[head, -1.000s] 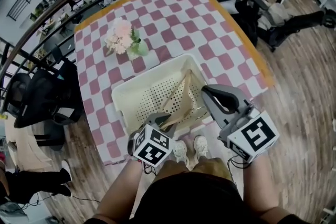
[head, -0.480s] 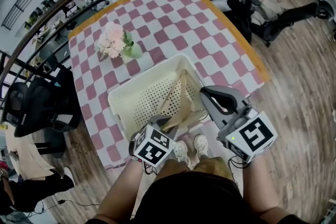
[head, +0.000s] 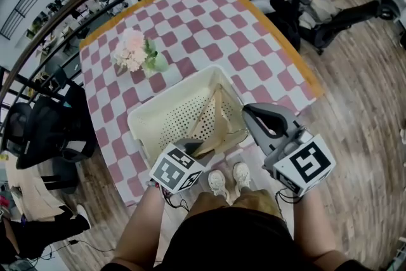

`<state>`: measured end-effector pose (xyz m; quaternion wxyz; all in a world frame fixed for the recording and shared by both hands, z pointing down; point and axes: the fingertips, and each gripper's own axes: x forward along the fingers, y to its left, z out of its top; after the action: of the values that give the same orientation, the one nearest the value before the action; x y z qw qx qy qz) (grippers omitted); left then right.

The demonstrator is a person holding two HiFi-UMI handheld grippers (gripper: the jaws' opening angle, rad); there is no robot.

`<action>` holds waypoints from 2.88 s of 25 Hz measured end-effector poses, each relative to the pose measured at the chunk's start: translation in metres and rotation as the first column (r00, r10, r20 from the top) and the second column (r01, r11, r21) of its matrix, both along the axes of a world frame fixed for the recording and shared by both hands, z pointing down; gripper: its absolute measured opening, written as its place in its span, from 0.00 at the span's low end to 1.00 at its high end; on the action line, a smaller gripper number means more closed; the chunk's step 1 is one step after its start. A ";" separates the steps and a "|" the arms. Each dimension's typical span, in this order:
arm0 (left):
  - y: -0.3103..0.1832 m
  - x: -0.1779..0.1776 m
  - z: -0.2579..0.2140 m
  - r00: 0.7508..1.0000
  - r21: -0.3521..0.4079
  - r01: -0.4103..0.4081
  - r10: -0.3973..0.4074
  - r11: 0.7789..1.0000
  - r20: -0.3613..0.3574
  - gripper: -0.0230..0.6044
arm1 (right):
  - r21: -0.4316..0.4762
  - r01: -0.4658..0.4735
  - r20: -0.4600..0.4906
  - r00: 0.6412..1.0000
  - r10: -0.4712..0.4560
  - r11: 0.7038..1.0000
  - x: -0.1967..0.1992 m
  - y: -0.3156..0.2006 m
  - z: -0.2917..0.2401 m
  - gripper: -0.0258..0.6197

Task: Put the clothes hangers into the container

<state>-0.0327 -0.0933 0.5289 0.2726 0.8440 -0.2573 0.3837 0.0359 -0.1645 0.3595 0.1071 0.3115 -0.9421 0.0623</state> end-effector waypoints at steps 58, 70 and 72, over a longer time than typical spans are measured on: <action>0.018 0.005 0.013 0.987 -0.198 -0.139 0.120 0.970 -0.104 0.38 | 0.010 0.048 -0.082 0.996 -0.047 0.999 -0.020 0.008 -0.003 0.09; 0.021 0.002 0.004 0.988 -0.175 -0.126 0.107 0.977 -0.114 0.38 | 0.007 0.068 -0.091 0.994 -0.067 0.998 -0.026 0.012 -0.003 0.09; 0.021 0.001 0.001 0.988 -0.169 -0.119 0.100 0.978 -0.115 0.38 | 0.008 0.079 -0.096 0.992 -0.078 0.997 -0.027 0.014 -0.001 0.09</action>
<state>-0.0314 -0.0722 0.5303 0.3375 0.8487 -0.1608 0.3740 0.0089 -0.1509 0.3582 0.1527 0.2775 -0.9478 0.0377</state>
